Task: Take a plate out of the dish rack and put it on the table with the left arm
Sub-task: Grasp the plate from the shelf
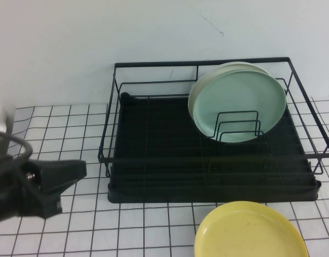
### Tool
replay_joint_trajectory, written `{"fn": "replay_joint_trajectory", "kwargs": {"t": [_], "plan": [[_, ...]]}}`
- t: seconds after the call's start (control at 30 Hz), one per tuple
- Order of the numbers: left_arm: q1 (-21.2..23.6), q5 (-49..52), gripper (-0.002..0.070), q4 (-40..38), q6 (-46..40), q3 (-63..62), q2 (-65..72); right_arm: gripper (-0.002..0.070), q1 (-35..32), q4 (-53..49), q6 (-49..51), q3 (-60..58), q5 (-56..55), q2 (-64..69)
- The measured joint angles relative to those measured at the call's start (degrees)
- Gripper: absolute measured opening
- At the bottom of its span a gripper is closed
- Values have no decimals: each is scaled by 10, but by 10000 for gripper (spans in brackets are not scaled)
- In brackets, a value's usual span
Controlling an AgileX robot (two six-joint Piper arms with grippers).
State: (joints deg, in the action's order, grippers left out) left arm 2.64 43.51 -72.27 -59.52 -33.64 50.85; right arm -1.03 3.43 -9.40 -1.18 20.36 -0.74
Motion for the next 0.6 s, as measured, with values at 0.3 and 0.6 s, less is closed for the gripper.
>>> {"fn": "replay_joint_trajectory", "kwargs": {"t": [0.3,0.6], "plan": [[-1,43,-4,-59,-155,-119,177,-1,0,0,0,0,0,0],[-112,15,-4,-73,-245,-250,319,-1,0,0,0,0,0,0]]}}
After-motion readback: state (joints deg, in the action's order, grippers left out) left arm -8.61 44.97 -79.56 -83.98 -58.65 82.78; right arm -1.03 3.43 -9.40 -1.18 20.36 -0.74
